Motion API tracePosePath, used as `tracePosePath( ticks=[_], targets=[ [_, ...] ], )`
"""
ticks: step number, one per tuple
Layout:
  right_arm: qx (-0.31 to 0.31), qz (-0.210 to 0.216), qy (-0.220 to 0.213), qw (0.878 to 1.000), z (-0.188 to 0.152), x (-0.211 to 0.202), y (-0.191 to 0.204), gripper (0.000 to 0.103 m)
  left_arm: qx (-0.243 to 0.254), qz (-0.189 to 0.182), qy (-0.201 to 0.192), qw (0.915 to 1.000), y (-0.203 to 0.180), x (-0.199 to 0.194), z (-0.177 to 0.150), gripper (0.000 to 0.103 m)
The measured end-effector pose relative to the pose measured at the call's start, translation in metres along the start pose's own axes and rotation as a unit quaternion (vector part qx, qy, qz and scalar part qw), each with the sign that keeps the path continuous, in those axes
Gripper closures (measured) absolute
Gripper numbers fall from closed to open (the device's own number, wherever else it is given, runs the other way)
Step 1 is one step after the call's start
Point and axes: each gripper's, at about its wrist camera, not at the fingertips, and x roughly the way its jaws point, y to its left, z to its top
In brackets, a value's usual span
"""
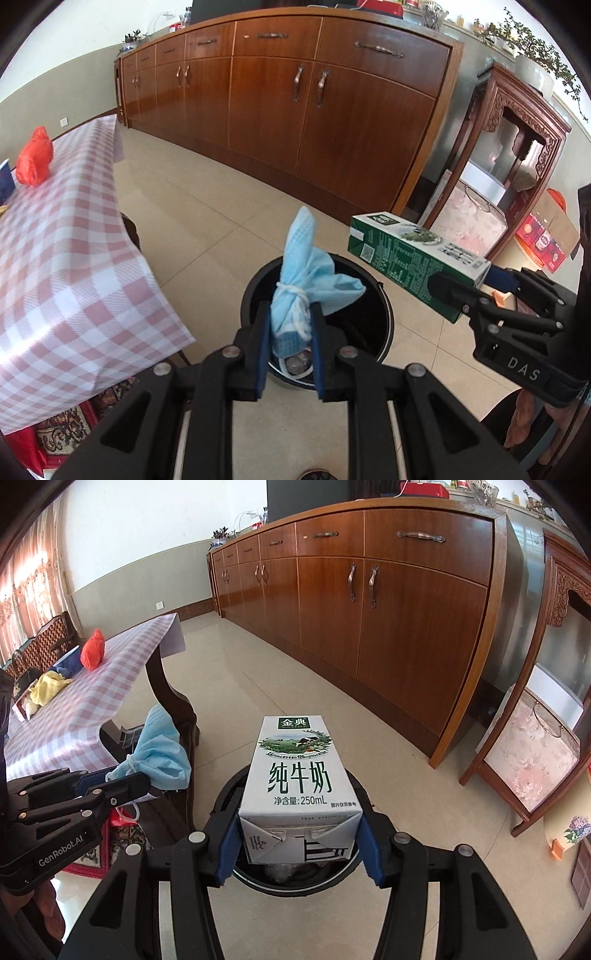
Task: Collect trash
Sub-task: 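Carry the blue mask and milk carton with both tools over the bucket, then open both tools to drop the mask and carton into the bucket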
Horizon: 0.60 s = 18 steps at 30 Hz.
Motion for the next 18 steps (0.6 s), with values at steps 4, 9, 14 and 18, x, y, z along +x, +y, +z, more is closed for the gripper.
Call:
tracePosePath(
  ticks=[4, 9, 14, 18],
  targets=[
    [-0.027, 0.011, 0.026, 0.999, -0.004, 0.022, -0.008, 0.046, -0.007, -0.006, 0.030, 0.9995, 0.000, 0.029, -0.006, 0.083],
    [-0.073, 0.029, 0.072, 0.994, -0.010, 0.062, -0.011, 0.046, -0.013, -0.017, 0.064, 0.9977, 0.003, 0.062, -0.010, 0.083],
    [-0.093, 0.040, 0.110, 0.989, -0.012, 0.109, -0.020, 0.036, -0.017, -0.040, 0.100, 0.9941, 0.002, 0.098, -0.007, 0.075],
    [-0.046, 0.000, 0.127, 0.991, -0.013, 0.126, -0.045, 0.003, -0.020, 0.003, 0.089, 0.9958, 0.007, 0.101, -0.007, 0.024]
  ],
)
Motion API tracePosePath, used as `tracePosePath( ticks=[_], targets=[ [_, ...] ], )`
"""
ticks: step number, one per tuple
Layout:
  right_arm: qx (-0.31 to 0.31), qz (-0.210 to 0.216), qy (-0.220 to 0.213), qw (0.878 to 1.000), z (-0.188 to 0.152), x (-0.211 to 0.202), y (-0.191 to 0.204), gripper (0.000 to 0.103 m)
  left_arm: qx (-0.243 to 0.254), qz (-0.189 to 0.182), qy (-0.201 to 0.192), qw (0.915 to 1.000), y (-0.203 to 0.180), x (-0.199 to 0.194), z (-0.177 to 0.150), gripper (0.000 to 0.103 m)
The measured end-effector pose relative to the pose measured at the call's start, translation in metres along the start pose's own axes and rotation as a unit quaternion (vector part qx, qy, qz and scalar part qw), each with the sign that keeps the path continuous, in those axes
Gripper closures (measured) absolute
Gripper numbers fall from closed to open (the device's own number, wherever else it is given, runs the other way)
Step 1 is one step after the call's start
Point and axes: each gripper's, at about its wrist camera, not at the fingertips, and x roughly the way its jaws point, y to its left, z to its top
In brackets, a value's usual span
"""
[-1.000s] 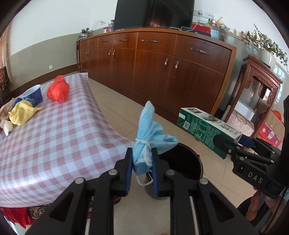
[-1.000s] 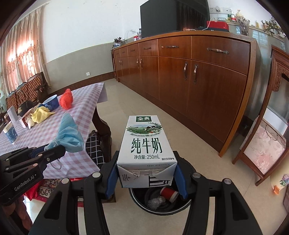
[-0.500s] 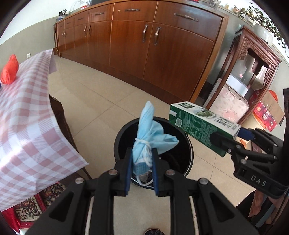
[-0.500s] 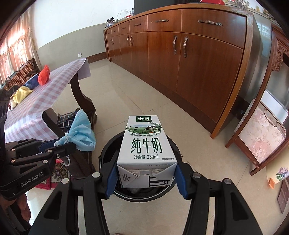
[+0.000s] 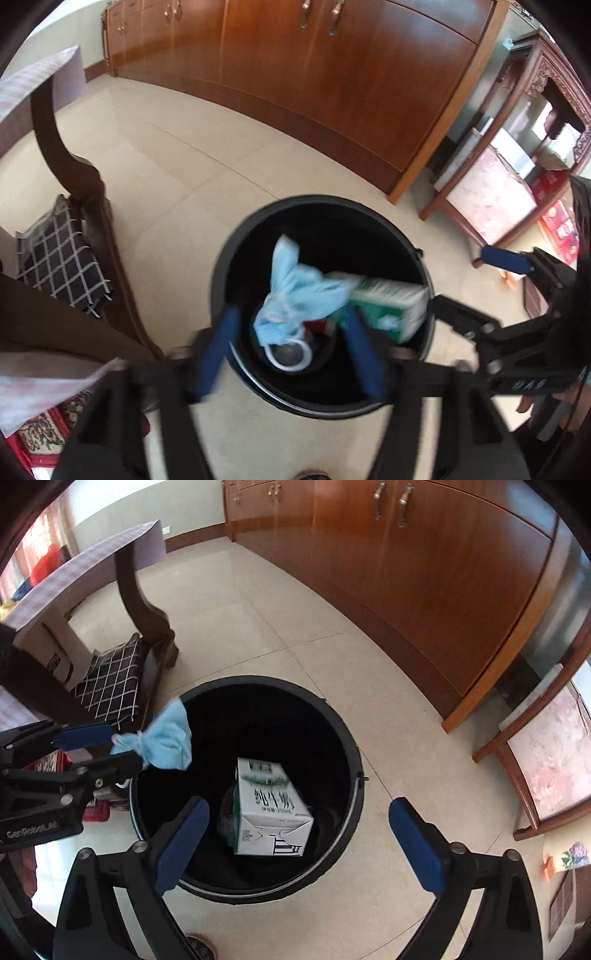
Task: Collect trash
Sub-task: 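Open both tools to drop the mask and carton into the bucket, then move both tools back toward the table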
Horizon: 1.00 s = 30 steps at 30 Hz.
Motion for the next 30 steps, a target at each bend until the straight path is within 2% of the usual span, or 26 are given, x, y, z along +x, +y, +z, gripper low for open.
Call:
tracePosePath(
  ticks=[4, 9, 17, 30],
  targets=[
    [0.039, -0.047, -0.012, 0.998, -0.002, -0.004, -0.017, 0.000, 0.000, 0.025, -0.015, 0.9996, -0.004, -0.008, -0.001, 0.001],
    [0.058, -0.077, -0.024, 0.995, -0.001, -0.011, -0.026, 0.000, 0.005, 0.041, -0.019, 0.9990, -0.011, -0.013, 0.000, 0.000],
    [0.067, -0.080, -0.029, 0.994, -0.007, -0.024, -0.026, 0.000, 0.014, 0.037, -0.026, 0.9989, -0.013, -0.023, 0.003, 0.000],
    [0.111, -0.092, -0.071, 0.987, -0.023, -0.058, -0.027, 0.000, 0.013, 0.038, -0.050, 0.9979, -0.023, -0.049, -0.001, 0.000]
  ],
)
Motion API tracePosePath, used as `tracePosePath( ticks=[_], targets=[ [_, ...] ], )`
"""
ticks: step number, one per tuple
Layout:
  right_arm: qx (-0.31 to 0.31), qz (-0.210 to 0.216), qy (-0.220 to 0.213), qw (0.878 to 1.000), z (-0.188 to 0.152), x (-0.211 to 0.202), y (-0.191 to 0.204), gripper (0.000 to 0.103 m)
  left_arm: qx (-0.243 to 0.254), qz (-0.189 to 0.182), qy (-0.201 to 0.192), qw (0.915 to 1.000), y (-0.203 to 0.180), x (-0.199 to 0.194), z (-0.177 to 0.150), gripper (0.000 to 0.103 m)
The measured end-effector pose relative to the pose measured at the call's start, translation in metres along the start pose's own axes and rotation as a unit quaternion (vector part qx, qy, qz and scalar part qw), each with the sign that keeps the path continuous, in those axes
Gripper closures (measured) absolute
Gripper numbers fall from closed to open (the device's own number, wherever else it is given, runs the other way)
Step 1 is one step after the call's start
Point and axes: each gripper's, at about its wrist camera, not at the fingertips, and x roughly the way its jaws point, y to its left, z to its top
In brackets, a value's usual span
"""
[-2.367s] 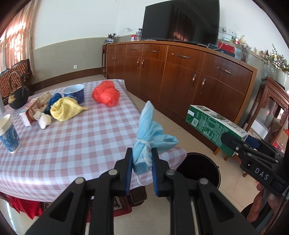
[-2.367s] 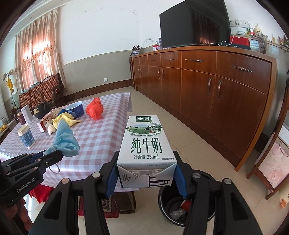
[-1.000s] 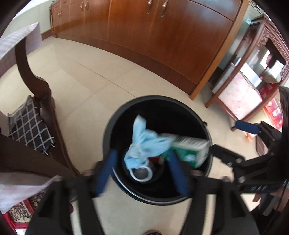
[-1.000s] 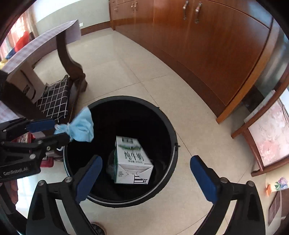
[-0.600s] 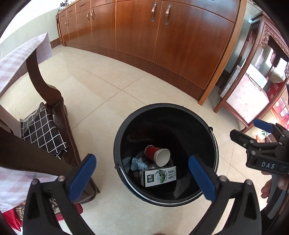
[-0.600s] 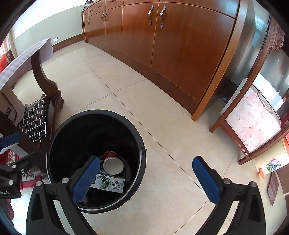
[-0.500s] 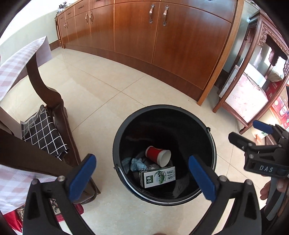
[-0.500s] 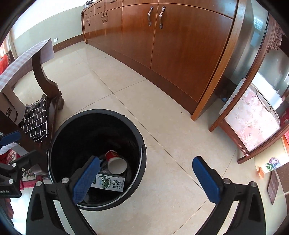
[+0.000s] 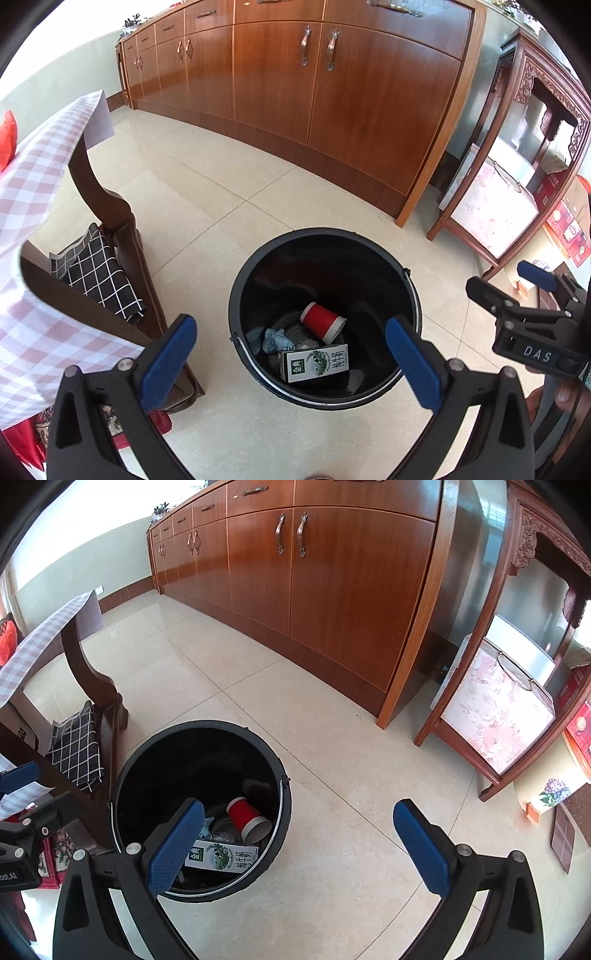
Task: Collect trash
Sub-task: 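Move both tools back toward the table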
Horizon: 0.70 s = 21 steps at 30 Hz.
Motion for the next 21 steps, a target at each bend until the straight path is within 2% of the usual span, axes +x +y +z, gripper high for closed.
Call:
tracePosePath(
  ticks=[13, 21],
  targets=[
    [0.013, -0.012, -0.039, 0.999, -0.004, -0.045, 0.005, 0.000, -0.014, 0.004, -0.018, 0.9997, 0.005, -0.040, -0.007, 0.000],
    [0.011, 0.000, -0.058, 0.998, 0.002, -0.072, 0.018, 0.000, -0.018, 0.007, -0.041, 0.9990, 0.008, -0.067, -0.012, 0.000]
  ],
)
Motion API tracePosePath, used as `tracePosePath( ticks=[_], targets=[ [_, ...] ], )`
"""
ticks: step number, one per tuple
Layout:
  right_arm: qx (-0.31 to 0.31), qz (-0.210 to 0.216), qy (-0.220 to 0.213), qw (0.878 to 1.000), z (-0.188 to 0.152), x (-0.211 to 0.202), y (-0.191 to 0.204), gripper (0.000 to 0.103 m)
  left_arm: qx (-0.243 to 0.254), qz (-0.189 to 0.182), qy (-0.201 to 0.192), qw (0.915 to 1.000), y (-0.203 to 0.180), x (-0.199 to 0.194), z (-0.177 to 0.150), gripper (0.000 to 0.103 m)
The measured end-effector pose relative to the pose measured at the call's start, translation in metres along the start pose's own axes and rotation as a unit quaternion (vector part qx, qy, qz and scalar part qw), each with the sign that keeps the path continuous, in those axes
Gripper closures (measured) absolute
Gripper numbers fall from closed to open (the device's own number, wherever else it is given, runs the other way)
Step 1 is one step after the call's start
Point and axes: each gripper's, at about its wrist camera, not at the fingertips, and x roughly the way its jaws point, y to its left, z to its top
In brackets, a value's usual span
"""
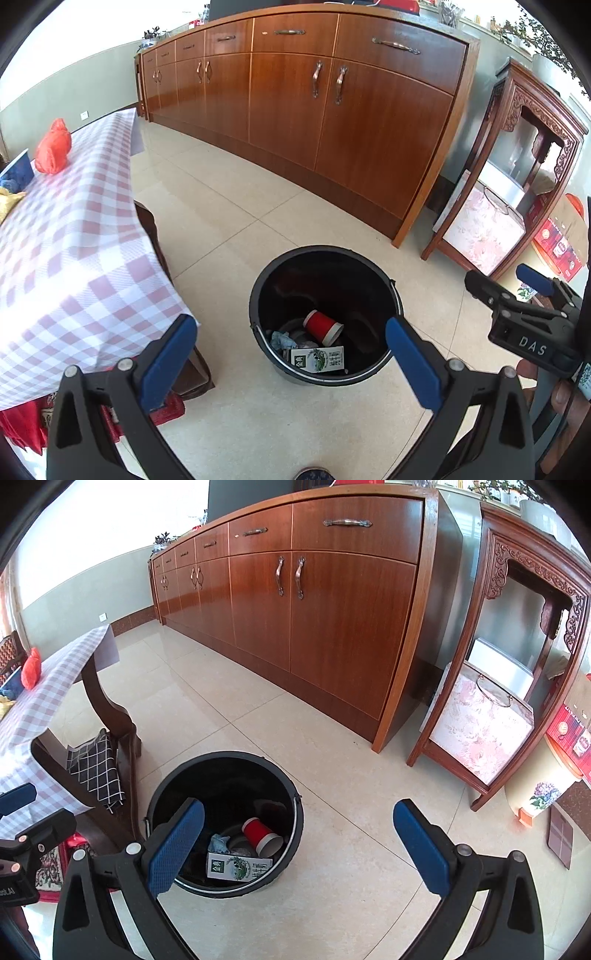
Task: Collect trash
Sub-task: 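Move both tools back toward the table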
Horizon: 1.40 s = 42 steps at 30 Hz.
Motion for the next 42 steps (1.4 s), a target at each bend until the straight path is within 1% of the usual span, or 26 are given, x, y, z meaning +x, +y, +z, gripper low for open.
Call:
tracePosePath(
  ticks=[8, 12, 15, 19, 22, 24, 27, 29, 32, 36, 38, 42],
  targets=[
    [-0.016, 0.014, -0.025, 0.999, 0.009, -0.037, 0.023, 0.000, -0.011, 0.008, -0.030, 0.9995, 0.014, -0.037, 0.000, 0.000],
    [-0.036, 0.033, -0.043, 0.998, 0.015, -0.056, 0.045, 0.000, -0.018, 0.018, -0.052, 0.9983, 0.028, -0.058, 0.000, 0.000],
    [-0.039, 0.064, -0.054, 0.996, 0.021, -0.066, 0.062, 0.000, -0.024, 0.029, -0.066, 0.9971, 0.044, -0.075, -0.002, 0.000],
    [-0.044, 0.110, -0.073, 0.990, 0.028, -0.078, 0.094, 0.000, -0.041, 0.065, -0.087, 0.9933, 0.074, -0.097, -0.007, 0.000],
    [-0.079, 0.137, -0.079, 0.984, 0.031, -0.089, 0.130, 0.000, -0.064, 0.097, -0.104, 0.9878, 0.099, -0.113, -0.013, 0.000],
    [-0.099, 0.147, -0.088, 0.980, 0.033, -0.098, 0.151, 0.000, -0.086, 0.118, -0.110, 0.9831, 0.117, -0.122, -0.017, 0.000],
    [-0.109, 0.174, -0.091, 0.975, 0.037, -0.104, 0.175, 0.000, -0.108, 0.145, -0.114, 0.9768, 0.138, -0.135, -0.023, 0.000],
    [-0.116, 0.190, -0.095, 0.970, 0.039, -0.108, 0.189, 0.000, -0.119, 0.176, -0.120, 0.9698, 0.151, -0.144, -0.027, 0.000],
    [-0.133, 0.221, -0.100, 0.961, 0.042, -0.114, 0.209, 0.000, -0.136, 0.208, -0.124, 0.9607, 0.171, -0.154, -0.031, 0.000],
    [-0.165, 0.251, -0.101, 0.949, 0.045, -0.123, 0.242, 0.000, -0.170, 0.226, -0.130, 0.9503, 0.202, -0.168, -0.040, 0.000],
    [-0.174, 0.268, -0.095, 0.943, 0.047, -0.124, 0.257, 0.000, -0.186, 0.228, -0.134, 0.9463, 0.217, -0.174, -0.046, 0.000],
    [-0.193, 0.295, -0.089, 0.932, 0.049, -0.126, 0.291, 0.000, -0.213, 0.249, -0.132, 0.9355, 0.251, -0.185, -0.058, 0.000]
  ],
)
